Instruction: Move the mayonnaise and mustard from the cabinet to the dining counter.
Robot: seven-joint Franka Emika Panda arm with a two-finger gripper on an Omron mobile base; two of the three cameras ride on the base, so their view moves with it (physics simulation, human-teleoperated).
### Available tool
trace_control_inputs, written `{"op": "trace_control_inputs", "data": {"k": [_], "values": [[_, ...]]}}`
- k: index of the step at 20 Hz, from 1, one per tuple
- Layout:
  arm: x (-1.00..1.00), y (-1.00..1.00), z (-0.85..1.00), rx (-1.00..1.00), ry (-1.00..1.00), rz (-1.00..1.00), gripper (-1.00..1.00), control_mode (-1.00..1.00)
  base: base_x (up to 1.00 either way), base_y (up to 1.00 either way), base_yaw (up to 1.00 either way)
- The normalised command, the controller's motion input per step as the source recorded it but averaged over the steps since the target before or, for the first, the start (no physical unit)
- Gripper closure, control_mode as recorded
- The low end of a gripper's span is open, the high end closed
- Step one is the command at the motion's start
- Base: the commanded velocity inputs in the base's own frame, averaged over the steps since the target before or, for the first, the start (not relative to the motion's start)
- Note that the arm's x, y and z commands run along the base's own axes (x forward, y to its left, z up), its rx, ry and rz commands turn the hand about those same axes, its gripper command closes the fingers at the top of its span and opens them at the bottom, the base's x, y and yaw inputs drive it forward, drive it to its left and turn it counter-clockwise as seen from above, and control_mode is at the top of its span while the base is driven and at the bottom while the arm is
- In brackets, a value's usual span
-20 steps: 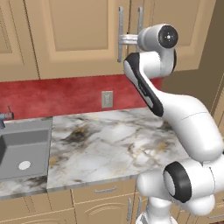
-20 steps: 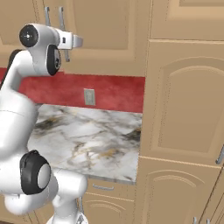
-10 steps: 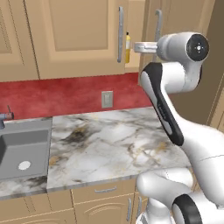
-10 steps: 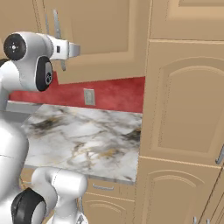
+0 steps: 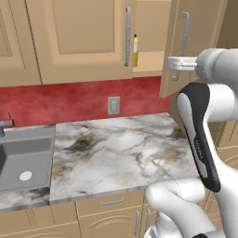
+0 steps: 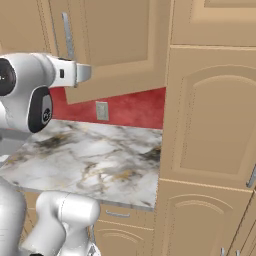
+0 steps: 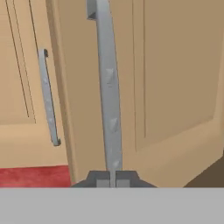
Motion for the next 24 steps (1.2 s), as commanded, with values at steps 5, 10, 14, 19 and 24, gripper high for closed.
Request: {"op": "trace_control_inputs", "data": {"k": [5,10,14,19,24], "values": [[-1.0,0.0,0.0,0.0,0.0,0.0,-1.0,-1.0,0.0,0.0,0.0],[-0.98,0.14,0.0,-0.07,0.02,0.0,-1.0,-1.0,0.0,0.0,0.0],[-0.14,0.88,0.0,-0.24,0.3,0.0,-1.0,-1.0,0.0,0.0,0.0],[0.28,0.57,-0.23,-0.41,0.22,-0.06,-1.0,-1.0,0.0,0.0,0.0],[0.29,0.23,-0.58,-0.55,0.03,-0.1,-1.0,-1.0,0.0,0.0,0.0]]}}
